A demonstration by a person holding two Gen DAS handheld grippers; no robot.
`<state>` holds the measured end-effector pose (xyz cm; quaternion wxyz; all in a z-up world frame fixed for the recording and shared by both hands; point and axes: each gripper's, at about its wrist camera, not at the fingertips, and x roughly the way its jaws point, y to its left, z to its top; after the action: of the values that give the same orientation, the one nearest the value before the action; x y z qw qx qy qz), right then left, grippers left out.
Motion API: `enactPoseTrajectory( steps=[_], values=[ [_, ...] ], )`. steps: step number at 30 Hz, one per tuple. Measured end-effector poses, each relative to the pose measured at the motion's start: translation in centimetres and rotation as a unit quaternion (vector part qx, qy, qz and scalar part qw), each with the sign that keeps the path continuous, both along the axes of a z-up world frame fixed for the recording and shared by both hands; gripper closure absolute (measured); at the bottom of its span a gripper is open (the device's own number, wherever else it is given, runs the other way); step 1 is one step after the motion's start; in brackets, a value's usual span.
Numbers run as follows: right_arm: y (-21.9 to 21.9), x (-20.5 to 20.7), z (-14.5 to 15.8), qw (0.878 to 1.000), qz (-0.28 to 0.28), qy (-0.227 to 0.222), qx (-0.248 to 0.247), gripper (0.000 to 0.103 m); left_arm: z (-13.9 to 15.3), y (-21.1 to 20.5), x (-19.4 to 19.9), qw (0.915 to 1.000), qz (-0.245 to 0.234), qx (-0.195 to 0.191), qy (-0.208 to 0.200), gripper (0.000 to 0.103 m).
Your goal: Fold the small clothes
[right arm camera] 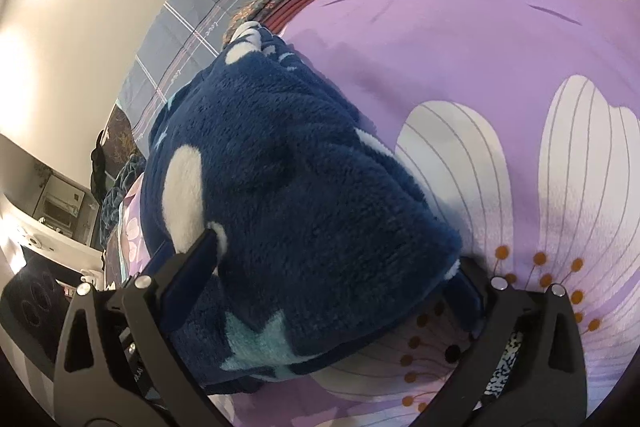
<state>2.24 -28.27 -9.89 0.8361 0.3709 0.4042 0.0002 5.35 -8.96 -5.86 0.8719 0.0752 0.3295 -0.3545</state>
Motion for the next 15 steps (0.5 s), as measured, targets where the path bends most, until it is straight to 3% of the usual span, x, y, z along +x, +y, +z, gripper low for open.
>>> enactPoseTrajectory(
  steps=[15],
  values=[
    [0.16,0.21,-0.02,1.000,0.002,-0.017,-0.002,0.003,0.45,-0.70,-0.03,1.0000,0.008,0.002,-0.002,0.069]
  ],
)
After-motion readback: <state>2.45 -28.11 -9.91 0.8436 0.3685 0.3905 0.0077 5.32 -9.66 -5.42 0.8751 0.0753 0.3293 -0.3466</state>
